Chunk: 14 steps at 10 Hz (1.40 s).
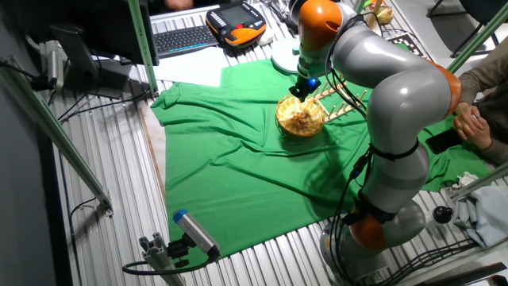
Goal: Take the dish off the dish rack
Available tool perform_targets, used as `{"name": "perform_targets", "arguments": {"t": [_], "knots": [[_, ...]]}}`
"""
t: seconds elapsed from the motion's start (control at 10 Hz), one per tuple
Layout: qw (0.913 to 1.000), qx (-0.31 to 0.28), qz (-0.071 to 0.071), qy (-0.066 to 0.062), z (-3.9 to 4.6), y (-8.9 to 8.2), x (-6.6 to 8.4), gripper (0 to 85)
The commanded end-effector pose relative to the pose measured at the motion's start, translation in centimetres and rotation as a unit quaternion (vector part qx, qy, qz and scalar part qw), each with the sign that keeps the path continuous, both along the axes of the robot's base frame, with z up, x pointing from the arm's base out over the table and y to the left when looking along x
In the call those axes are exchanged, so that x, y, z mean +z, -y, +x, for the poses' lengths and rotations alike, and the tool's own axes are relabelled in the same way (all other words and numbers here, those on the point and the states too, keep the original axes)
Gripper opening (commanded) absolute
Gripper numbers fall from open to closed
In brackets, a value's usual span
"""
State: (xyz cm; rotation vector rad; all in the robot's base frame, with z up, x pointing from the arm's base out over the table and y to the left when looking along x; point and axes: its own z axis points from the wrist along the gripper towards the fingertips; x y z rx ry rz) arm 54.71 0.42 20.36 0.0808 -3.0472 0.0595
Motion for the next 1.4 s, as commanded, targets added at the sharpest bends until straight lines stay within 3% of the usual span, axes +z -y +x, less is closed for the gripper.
{"name": "perform_targets", "arguments": {"t": [0.0, 0.2, 1.3], "knots": [[1.0, 0.002, 0.001, 0.0, 0.09, 0.02, 0.01, 0.0], [1.0, 0.003, 0.009, -0.002, 0.12, 0.02, 0.06, 0.0], [1.0, 0.005, 0.003, -0.002, 0.21, 0.04, 0.22, 0.0]]}}
